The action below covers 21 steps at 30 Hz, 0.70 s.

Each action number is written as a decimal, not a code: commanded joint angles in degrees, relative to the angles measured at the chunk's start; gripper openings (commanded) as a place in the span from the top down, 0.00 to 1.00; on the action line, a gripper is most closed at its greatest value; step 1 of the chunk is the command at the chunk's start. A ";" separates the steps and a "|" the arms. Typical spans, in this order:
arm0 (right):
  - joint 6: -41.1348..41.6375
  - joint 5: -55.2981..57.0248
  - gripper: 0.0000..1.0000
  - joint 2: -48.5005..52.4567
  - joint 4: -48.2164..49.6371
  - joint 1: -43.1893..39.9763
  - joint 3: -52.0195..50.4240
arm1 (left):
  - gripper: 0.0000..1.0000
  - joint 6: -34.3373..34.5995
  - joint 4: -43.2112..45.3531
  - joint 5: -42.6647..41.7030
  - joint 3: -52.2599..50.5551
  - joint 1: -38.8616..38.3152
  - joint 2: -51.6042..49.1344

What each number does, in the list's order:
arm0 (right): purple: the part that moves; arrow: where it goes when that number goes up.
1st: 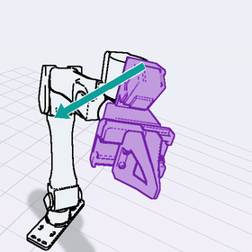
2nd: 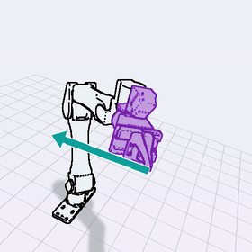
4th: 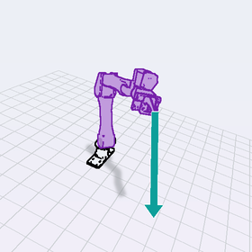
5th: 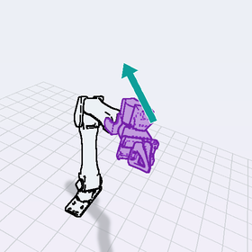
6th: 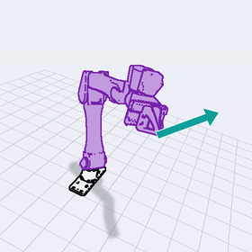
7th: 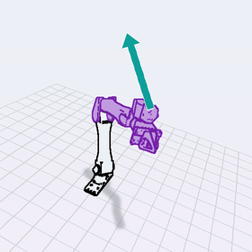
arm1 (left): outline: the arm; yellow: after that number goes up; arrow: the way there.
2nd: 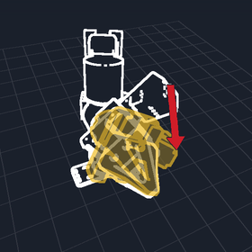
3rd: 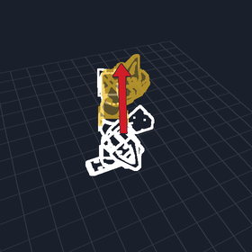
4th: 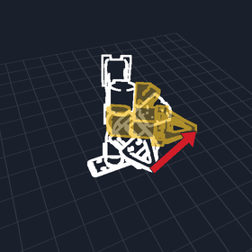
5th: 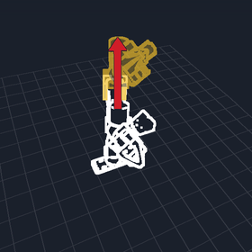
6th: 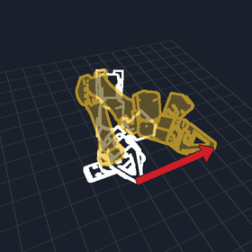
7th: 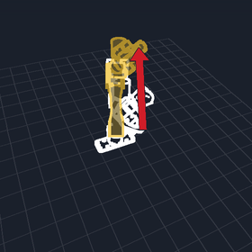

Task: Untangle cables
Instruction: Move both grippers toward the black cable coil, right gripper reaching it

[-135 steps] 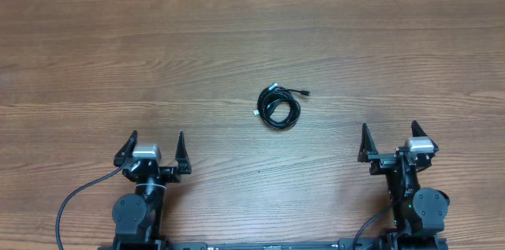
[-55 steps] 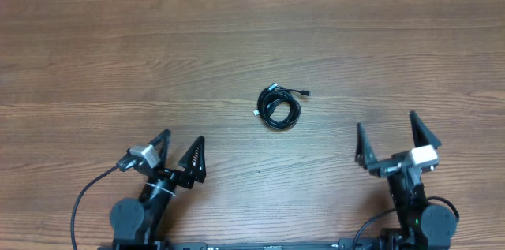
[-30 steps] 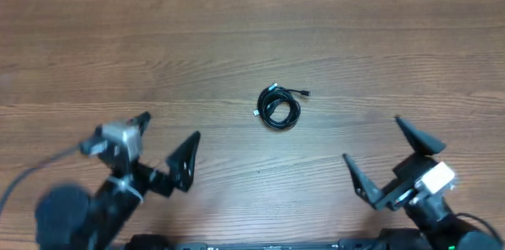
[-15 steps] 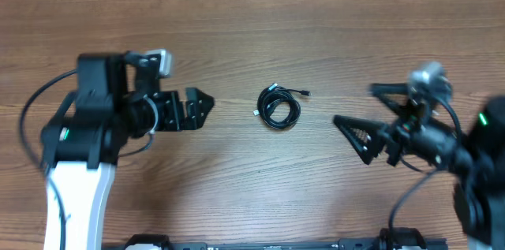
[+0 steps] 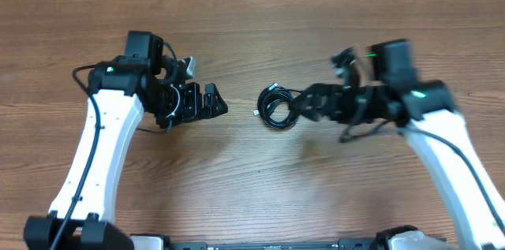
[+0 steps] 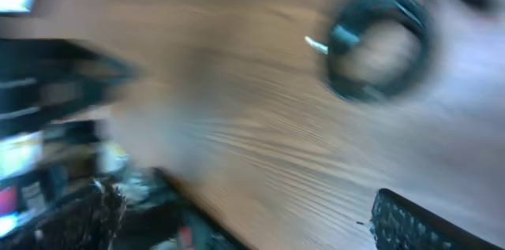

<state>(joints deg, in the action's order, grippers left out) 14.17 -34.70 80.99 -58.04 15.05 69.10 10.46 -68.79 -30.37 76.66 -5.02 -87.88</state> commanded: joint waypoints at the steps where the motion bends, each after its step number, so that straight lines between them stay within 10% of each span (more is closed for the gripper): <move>1: 7.48 16.65 0.00 5.99 -0.09 5.03 0.63 | 0.00 -0.98 -0.13 1.14 1.18 -0.28 -2.21; 21: 34.49 26.99 0.35 24.52 13.57 8.11 -0.09 | 0.00 -1.03 -1.88 0.96 1.18 -0.33 -5.49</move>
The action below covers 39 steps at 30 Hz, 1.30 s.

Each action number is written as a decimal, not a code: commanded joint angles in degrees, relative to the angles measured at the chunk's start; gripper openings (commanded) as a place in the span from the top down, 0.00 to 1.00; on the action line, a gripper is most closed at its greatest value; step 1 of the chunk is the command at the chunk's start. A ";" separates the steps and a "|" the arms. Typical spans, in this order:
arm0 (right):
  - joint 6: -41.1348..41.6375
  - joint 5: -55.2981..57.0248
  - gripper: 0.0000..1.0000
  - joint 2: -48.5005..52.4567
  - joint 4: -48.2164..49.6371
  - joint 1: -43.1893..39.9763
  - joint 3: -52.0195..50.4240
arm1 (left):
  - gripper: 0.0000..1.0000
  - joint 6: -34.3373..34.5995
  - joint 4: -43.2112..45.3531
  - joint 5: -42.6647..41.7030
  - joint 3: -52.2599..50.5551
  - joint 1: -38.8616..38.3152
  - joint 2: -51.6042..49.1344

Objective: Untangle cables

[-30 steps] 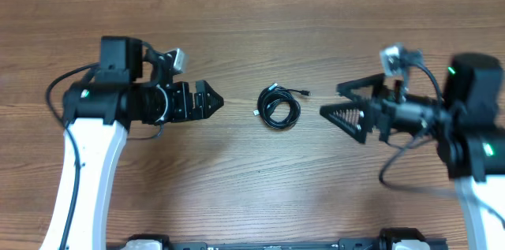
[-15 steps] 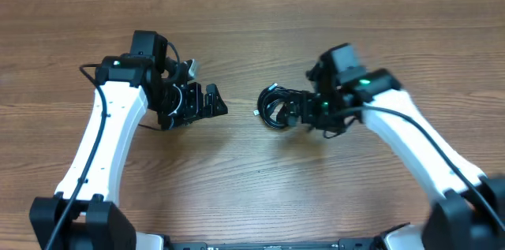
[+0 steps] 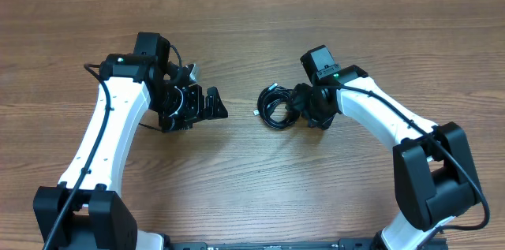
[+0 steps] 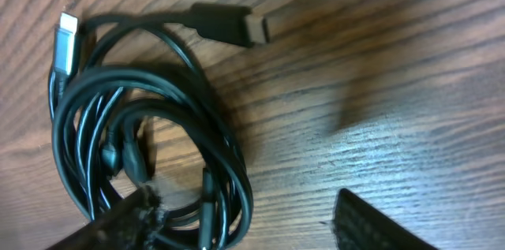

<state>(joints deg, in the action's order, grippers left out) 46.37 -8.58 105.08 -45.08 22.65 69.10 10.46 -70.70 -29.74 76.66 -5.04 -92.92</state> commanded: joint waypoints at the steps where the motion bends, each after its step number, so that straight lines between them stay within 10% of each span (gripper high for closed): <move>1: 2.29 0.85 0.41 0.46 1.16 0.59 -0.44 | 0.00 -1.03 0.07 0.33 1.18 -0.31 -0.44; 6: 2.29 -0.52 0.59 0.48 1.51 0.61 -0.63 | 0.00 -1.03 0.20 0.37 1.18 -0.31 -0.44; 28: 3.39 -0.44 0.70 0.50 4.81 5.46 -1.64 | 0.00 -1.03 0.22 0.35 1.18 -0.31 -0.44; 34: 3.34 -0.48 0.96 0.50 6.45 7.34 -1.64 | 0.00 -1.03 0.22 0.37 1.18 -0.35 -0.44; 39: 0.63 -5.38 0.96 0.48 8.33 7.76 -1.44 | 0.00 -1.03 0.26 0.37 1.16 -0.37 -0.44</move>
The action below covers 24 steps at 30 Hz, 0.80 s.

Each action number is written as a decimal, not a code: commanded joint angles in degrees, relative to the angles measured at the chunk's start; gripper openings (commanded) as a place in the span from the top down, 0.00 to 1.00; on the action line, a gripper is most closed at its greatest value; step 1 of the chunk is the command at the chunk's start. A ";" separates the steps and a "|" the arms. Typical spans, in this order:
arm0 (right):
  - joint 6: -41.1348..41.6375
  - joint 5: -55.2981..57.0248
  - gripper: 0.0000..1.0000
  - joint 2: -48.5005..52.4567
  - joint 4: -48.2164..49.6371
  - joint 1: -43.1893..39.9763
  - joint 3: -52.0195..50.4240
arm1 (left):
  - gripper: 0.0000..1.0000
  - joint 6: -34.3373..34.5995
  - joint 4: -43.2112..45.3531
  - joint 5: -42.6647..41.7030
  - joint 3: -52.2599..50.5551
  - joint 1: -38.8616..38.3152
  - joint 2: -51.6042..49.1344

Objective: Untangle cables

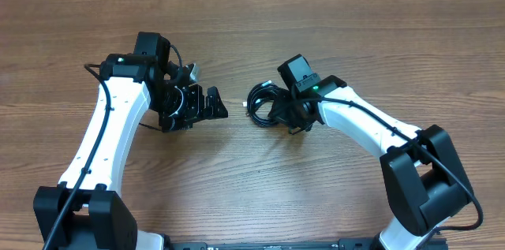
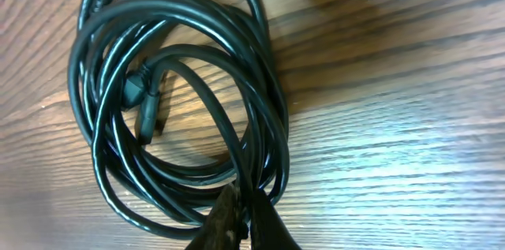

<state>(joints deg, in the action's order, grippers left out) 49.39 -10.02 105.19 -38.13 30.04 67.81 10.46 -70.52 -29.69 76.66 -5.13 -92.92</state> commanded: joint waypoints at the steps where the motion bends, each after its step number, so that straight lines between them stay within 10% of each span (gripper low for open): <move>1: -3.82 -6.80 0.96 0.35 2.16 0.37 0.11 | 0.00 -1.03 0.13 0.33 1.16 -0.28 -0.44; 9: -15.17 -26.84 0.96 -0.90 1.77 0.20 9.14 | 0.00 -1.03 1.01 0.35 1.16 -0.33 -0.44; 20: -15.87 -25.38 0.96 -8.98 -6.78 0.15 22.43 | 0.01 -1.03 3.74 2.03 1.11 -3.06 -0.46; 24: -15.78 -9.77 0.68 -10.73 -10.71 0.11 22.43 | 0.00 1.03 3.65 5.35 1.11 -3.69 -0.46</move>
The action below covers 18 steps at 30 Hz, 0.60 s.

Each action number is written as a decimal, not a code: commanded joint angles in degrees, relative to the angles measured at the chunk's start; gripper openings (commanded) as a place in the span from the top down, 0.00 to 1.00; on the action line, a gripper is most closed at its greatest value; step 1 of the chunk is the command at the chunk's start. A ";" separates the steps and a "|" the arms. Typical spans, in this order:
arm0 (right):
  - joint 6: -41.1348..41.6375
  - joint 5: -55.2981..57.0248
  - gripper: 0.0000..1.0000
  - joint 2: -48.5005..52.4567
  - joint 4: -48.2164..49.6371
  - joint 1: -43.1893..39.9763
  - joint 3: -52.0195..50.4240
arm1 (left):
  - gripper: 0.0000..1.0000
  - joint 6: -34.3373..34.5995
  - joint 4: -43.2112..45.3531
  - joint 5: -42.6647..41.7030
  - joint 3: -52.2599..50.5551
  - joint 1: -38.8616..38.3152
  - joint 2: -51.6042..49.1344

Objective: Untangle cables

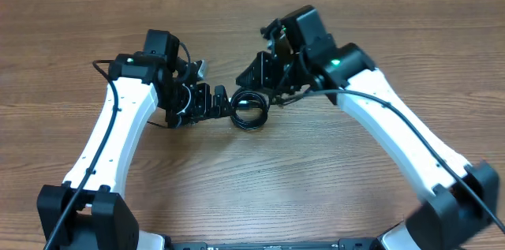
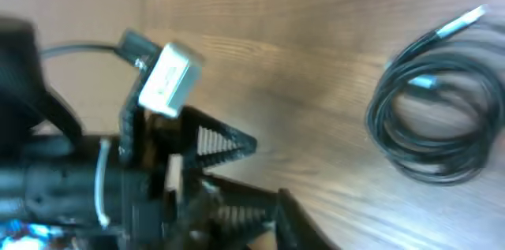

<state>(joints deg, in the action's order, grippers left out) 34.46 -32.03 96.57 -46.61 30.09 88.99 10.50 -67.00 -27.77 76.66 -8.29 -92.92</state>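
The black cable coil (image 1: 239, 117) lies flat on the wood table, left of centre, with a silver plug sticking out. In the right wrist view the cable coil (image 2: 430, 171) sits at the right, blurred. My left gripper (image 1: 224, 102) is down at the coil's left edge, its fingers spread and holding nothing. The right wrist view shows the left gripper (image 2: 267, 169) open too. My right gripper (image 1: 254, 72) hovers just behind the coil. Its own jaws are lost in blur.
The table top (image 1: 355, 187) is bare wood all round the coil. The white camera block (image 2: 168, 82) on the left wrist and its lead stand close in front of the right wrist camera.
The coil lies further left, now beside the left gripper. My right gripper, then shut on a strand down at the coil, is now behind it and further left. The left gripper edged right.
First my right arm was swinging in from the right with the coil at mid-table. Then its gripper stood open at the coil's right side. Then it was shut on a strand. Now the coil rests further left, between both grippers.
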 commanded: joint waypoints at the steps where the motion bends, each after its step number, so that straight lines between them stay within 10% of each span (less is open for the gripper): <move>1: -0.52 16.22 0.61 -2.08 -3.93 0.07 1.20 | 0.00 3.15 -0.04 5.77 1.11 -0.52 -0.46; 9: 5.33 23.85 0.06 4.09 -9.03 1.31 -2.82 | 0.01 20.63 0.44 17.27 1.11 0.85 -0.46; 14: 6.71 23.87 0.07 9.57 -6.67 2.05 -4.59 | 0.00 20.13 -0.46 17.49 1.11 0.66 -0.46; 18: 8.94 23.91 0.32 13.35 -4.72 2.23 -4.66 | 0.01 19.91 -1.88 19.23 1.11 0.66 -0.46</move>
<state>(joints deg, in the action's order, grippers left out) 40.99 -9.54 108.40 -51.96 32.03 84.40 29.06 -68.34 -11.14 76.66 -7.79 -92.92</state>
